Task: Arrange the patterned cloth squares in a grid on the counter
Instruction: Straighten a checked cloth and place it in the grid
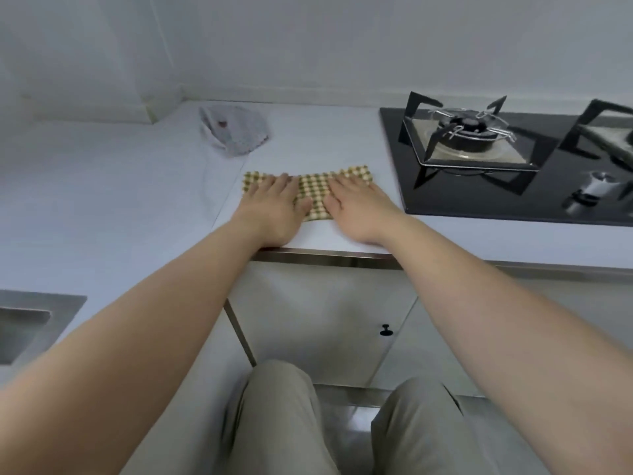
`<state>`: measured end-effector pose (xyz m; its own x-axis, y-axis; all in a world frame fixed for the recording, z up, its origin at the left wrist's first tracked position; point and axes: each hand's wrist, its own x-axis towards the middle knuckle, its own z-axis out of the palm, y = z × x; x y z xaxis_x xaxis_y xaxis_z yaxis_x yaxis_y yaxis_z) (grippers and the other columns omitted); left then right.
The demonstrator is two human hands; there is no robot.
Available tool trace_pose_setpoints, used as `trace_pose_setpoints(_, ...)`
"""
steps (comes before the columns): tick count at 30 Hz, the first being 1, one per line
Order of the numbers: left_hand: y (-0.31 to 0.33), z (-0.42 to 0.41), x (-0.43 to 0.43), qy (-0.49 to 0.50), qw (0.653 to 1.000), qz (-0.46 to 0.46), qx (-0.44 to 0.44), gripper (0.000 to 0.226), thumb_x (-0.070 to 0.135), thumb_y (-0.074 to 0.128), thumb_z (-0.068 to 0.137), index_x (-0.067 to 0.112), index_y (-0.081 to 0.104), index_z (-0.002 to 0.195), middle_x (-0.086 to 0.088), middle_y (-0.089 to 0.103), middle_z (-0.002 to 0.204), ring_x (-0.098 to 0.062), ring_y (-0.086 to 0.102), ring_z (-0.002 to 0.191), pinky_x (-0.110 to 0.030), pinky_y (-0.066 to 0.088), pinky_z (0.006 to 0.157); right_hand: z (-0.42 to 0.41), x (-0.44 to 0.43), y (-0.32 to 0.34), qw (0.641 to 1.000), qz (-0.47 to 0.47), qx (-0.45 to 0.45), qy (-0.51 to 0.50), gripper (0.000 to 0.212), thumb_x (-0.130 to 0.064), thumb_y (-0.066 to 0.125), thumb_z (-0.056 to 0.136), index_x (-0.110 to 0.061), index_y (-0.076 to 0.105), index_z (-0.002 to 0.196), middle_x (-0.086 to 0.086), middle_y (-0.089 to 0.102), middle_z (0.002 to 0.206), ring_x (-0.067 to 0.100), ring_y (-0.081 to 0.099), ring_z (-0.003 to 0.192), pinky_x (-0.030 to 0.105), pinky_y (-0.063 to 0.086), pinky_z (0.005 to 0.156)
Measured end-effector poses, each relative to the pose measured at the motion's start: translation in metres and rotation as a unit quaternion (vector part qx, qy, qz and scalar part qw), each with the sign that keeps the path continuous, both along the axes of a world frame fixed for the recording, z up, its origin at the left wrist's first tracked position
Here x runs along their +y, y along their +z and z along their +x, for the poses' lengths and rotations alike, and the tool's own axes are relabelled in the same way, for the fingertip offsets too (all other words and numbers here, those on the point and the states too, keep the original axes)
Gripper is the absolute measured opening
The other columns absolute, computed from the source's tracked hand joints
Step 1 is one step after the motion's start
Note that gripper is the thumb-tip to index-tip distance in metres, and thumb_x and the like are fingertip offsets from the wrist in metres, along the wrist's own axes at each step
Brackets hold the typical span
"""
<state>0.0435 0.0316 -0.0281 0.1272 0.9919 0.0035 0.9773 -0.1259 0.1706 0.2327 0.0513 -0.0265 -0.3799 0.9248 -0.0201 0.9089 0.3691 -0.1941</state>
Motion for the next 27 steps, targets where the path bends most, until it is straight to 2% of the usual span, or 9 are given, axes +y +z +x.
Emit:
trace_pose_setpoints(4, -0.001, -0.014, -0.012, -0.02, 0.999, -0.025, 0.03, 0.068, 0.059, 0.015, 0.103, 0.025, 0.005, 0.162, 0.003, -0.002, 0.17, -0.022, -0.003, 0.156, -0.047, 0.003, 0.126, 0.016, -0.013, 0.005, 0.998, -0.041, -0.046, -0.02, 0.065, -0.049, 0.011, 0.107, -0.017, 0.0, 0.163, 0.001, -0.007, 0.17, 0.019, -0.008, 0.157, 0.049, 0.001, 0.126)
trace_pose_setpoints(8, 0.0, -0.021, -0.024, -0.022, 0.998, -0.02, 0.049, 0.07, 0.06, 0.017, 0.103, 0.025, 0.006, 0.163, 0.002, -0.001, 0.17, -0.023, -0.002, 0.157, -0.052, 0.0, 0.125, 0.024, -0.022, 0.014, 0.997, -0.041, -0.06, -0.02, 0.068, -0.049, 0.017, 0.107, -0.012, 0.007, 0.162, 0.005, 0.001, 0.171, 0.02, -0.001, 0.157, 0.051, 0.007, 0.126)
trace_pose_setpoints(11, 0.004, -0.022, -0.033, -0.088, 0.991, 0.102, 0.015, 0.06, 0.055, 0.037, 0.103, 0.023, 0.039, 0.155, -0.004, 0.032, 0.163, -0.028, 0.03, 0.149, -0.05, 0.023, 0.122, 0.027, -0.033, 0.021, 1.0, 0.026, -0.009, 0.008, 0.057, -0.051, 0.037, 0.104, -0.019, 0.043, 0.151, 0.003, 0.04, 0.158, 0.025, 0.038, 0.144, 0.047, 0.037, 0.114)
trace_pose_setpoints(13, 0.006, -0.021, -0.036, -0.128, 0.979, 0.161, -0.012, 0.044, 0.047, 0.047, 0.1, 0.022, 0.067, 0.13, -0.003, 0.062, 0.137, -0.028, 0.057, 0.125, -0.043, 0.048, 0.101, 0.029, -0.038, 0.023, 0.996, 0.076, 0.031, 0.027, 0.041, -0.05, 0.049, 0.101, -0.027, 0.062, 0.132, -0.004, 0.06, 0.135, 0.022, 0.057, 0.12, 0.041, 0.051, 0.095)
trace_pose_setpoints(15, 0.006, -0.018, -0.037, -0.13, 0.975, 0.178, 0.009, 0.034, 0.039, 0.049, 0.102, 0.019, 0.076, 0.11, -0.001, 0.071, 0.111, -0.027, 0.065, 0.102, -0.041, 0.053, 0.081, 0.029, -0.039, 0.023, 0.994, 0.095, 0.03, 0.038, 0.032, -0.048, 0.052, 0.1, -0.03, 0.069, 0.12, -0.005, 0.066, 0.122, 0.022, 0.06, 0.11, 0.039, 0.053, 0.088)
trace_pose_setpoints(18, 0.009, -0.01, -0.036, -0.097, 0.979, 0.175, 0.036, 0.029, 0.032, 0.049, 0.104, 0.015, 0.072, 0.102, -0.004, 0.07, 0.102, -0.027, 0.064, 0.09, -0.038, 0.05, 0.071, 0.027, -0.036, 0.024, 0.992, 0.12, 0.006, 0.049, 0.029, -0.043, 0.049, 0.101, -0.03, 0.072, 0.112, -0.004, 0.068, 0.116, 0.025, 0.062, 0.108, 0.04, 0.051, 0.089)
trace_pose_setpoints(20, 0.015, -0.008, -0.033, -0.054, 0.983, 0.174, -0.002, 0.027, 0.031, 0.047, 0.105, 0.013, 0.065, 0.098, -0.008, 0.068, 0.097, -0.03, 0.063, 0.086, -0.035, 0.043, 0.066, 0.025, -0.035, 0.024, 0.989, 0.139, -0.01, 0.058, 0.029, -0.048, 0.049, 0.1, -0.03, 0.07, 0.109, -0.005, 0.069, 0.115, 0.025, 0.062, 0.108, 0.039, 0.048, 0.089)
trace_pose_setpoints(23, 0.03, -0.008, -0.033, -0.01, 0.982, 0.18, -0.062, 0.025, 0.031, 0.041, 0.107, 0.014, 0.06, 0.108, -0.01, 0.067, 0.101, -0.034, 0.061, 0.088, -0.04, 0.046, 0.071, 0.025, -0.032, 0.024, 0.987, 0.154, 0.012, 0.037, 0.029, -0.047, 0.052, 0.099, -0.026, 0.068, 0.112, -0.003, 0.068, 0.114, 0.026, 0.061, 0.109, 0.038, 0.045, 0.085)
trace_pose_setpoints(27, 0.066, -0.015, -0.037, 0.004, 0.977, 0.209, -0.047, 0.03, 0.043, 0.04, 0.107, 0.019, 0.058, 0.112, -0.003, 0.068, 0.102, -0.03, 0.06, 0.087, -0.038, 0.045, 0.069, 0.029, -0.022, 0.049, 0.97, 0.112, 0.216, -0.024, 0.018, -0.038, 0.065, 0.096, -0.022, 0.073, 0.094, -0.004, 0.068, 0.084, 0.022, 0.063, 0.086, 0.031, 0.046, 0.07)
